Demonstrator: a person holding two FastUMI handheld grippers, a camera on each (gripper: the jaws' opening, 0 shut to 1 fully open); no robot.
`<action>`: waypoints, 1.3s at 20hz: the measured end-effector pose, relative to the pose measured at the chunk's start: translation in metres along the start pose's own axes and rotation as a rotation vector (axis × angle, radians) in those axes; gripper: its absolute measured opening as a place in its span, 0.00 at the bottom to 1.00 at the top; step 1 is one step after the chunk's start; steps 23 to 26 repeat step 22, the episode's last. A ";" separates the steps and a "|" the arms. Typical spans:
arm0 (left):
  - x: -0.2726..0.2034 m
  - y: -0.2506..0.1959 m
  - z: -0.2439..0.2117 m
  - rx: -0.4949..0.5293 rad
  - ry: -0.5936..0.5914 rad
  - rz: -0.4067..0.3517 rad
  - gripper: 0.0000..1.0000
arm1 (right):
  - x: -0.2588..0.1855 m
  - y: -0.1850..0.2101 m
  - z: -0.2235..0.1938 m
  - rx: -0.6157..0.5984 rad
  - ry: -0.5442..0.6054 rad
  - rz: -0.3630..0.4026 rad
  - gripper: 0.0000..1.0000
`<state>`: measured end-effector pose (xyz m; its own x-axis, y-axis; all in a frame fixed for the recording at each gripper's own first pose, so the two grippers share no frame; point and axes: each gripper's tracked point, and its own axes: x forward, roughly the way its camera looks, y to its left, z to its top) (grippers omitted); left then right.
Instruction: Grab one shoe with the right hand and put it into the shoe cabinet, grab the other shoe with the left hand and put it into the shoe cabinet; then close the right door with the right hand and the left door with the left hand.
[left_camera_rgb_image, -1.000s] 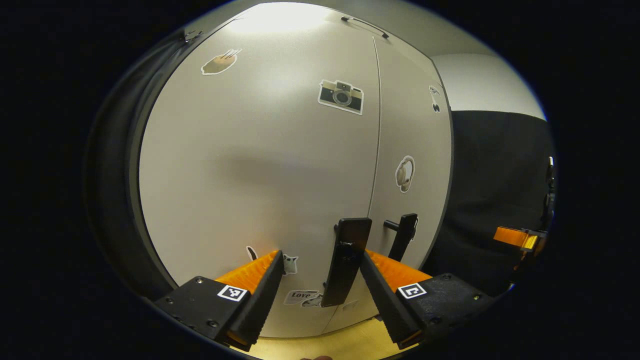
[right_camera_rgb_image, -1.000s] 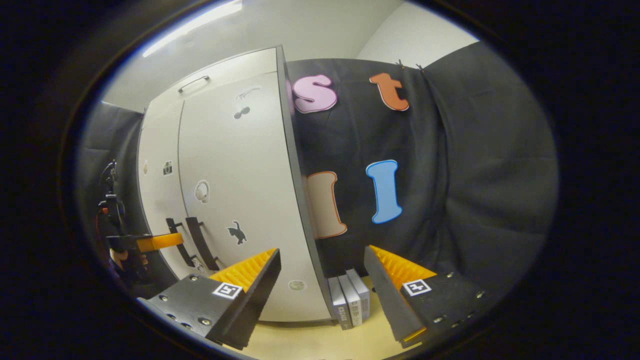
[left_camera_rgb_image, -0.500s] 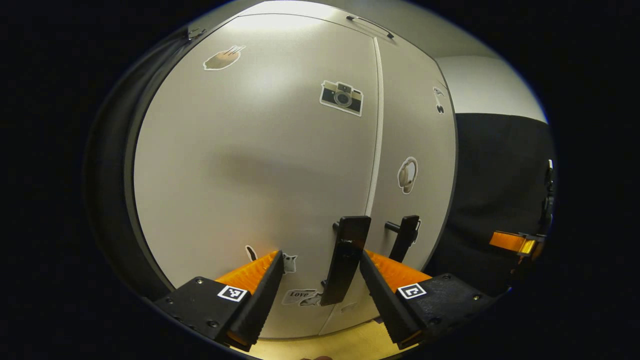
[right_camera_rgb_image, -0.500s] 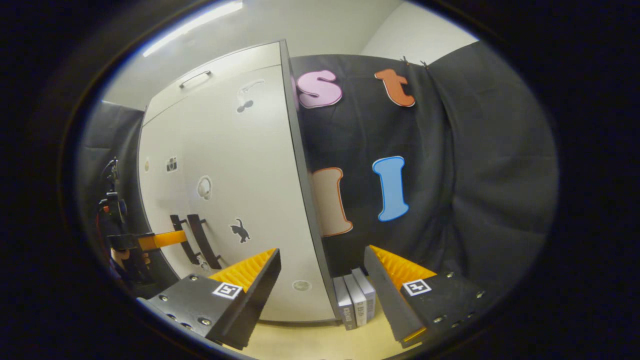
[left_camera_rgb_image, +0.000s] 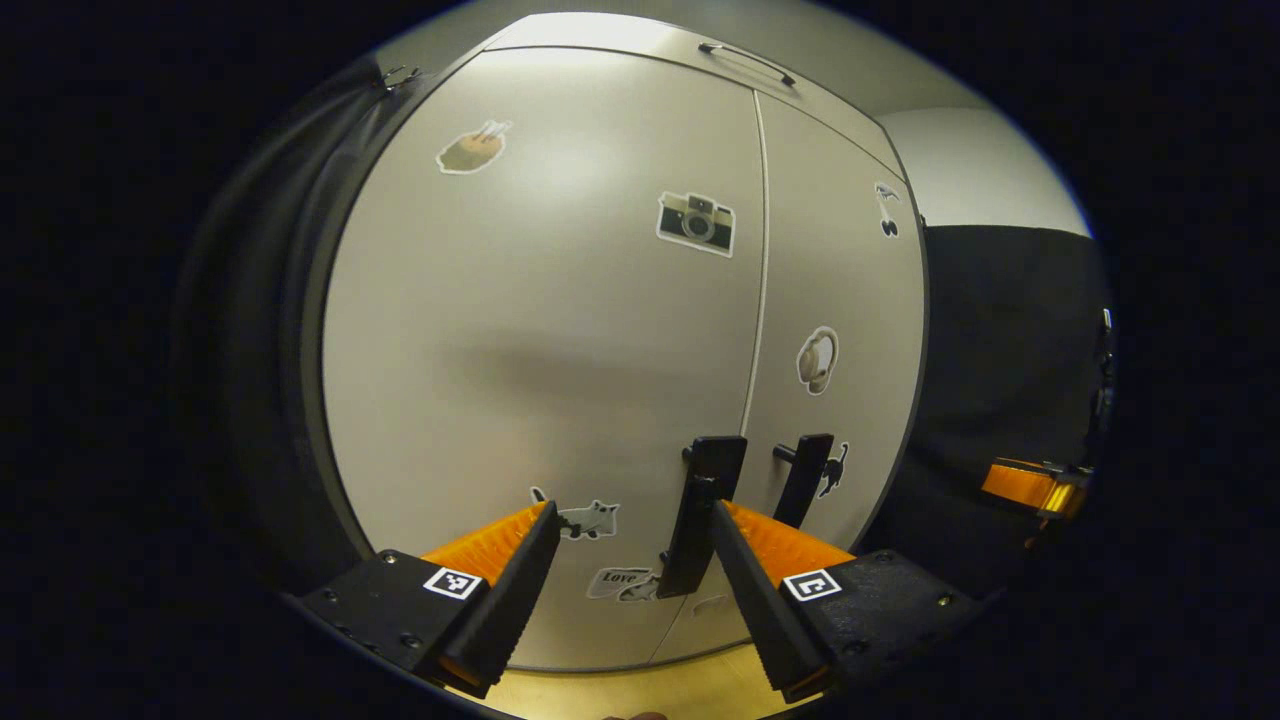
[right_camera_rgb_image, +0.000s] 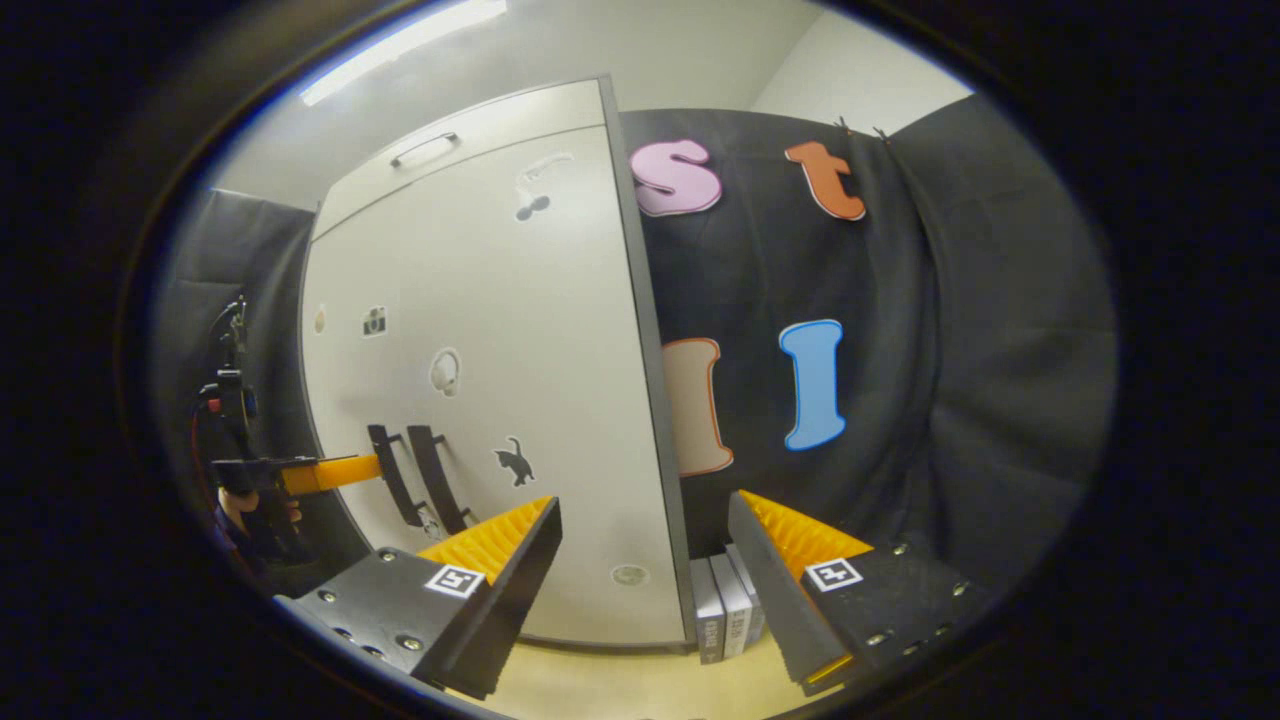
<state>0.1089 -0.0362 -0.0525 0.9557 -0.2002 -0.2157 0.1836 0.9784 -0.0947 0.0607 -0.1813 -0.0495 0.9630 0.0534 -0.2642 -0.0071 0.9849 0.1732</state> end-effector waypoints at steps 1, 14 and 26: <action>-0.012 0.001 0.007 -0.022 -0.008 0.016 0.94 | -0.004 0.004 0.011 -0.015 -0.023 0.006 1.00; -0.135 -0.051 0.107 0.027 -0.259 0.181 0.95 | -0.080 0.067 0.116 -0.122 -0.257 0.067 0.97; -0.148 -0.102 0.108 0.019 -0.297 0.103 0.96 | -0.103 0.056 0.121 -0.124 -0.283 0.049 1.00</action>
